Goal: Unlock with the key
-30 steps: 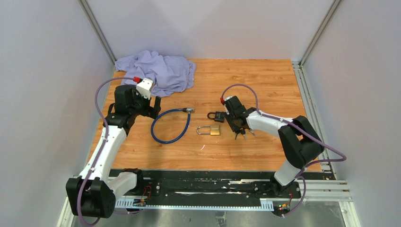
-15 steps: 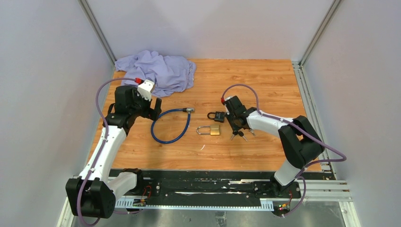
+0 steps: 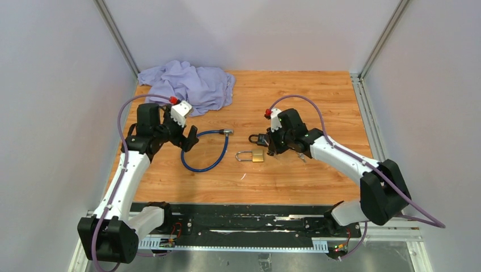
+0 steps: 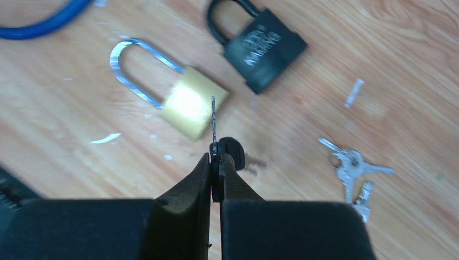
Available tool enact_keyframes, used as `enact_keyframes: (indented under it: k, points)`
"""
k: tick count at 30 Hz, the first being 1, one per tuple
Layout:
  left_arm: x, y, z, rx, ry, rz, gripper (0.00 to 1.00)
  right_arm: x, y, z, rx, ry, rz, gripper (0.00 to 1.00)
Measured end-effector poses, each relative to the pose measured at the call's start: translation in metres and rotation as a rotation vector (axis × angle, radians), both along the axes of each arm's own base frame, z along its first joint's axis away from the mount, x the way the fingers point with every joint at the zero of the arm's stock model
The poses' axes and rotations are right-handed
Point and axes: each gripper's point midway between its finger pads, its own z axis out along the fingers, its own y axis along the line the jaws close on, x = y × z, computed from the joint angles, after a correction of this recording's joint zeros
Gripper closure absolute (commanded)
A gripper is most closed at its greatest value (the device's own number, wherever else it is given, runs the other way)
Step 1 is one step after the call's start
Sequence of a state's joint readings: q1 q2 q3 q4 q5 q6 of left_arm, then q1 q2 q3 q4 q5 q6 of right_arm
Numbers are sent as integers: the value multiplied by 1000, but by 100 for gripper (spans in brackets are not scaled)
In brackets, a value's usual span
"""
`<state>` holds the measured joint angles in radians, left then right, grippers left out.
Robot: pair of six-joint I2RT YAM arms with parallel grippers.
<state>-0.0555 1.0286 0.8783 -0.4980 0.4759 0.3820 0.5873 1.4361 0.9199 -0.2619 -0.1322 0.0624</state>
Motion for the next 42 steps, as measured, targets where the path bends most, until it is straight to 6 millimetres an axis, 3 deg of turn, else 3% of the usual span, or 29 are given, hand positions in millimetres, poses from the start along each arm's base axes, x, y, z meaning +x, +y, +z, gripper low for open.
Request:
enact_keyframes:
  k: [6,11,16,20,30,38,40,42]
  points:
    - [-27,-23,6,-43,11,-191,1,-31,38,30,177,32,179,99]
    - [-52,-49,9,-110,39,-329,0,-74,80,54,293,94,396,99]
    - [-80,-75,0,-187,182,-442,2,-109,119,92,407,111,606,99]
    - [-96,-86,6,-262,278,-483,3,-129,135,109,463,130,716,99]
    - [-131,-100,51,-398,245,-590,17,-148,146,130,535,166,836,99]
    - [-134,-107,47,-418,306,-614,27,-145,162,140,560,177,879,99]
    - [-134,-109,47,-418,315,-623,34,-144,164,140,562,179,882,99]
    - [-135,-111,47,-418,319,-630,49,-143,167,141,562,180,885,99]
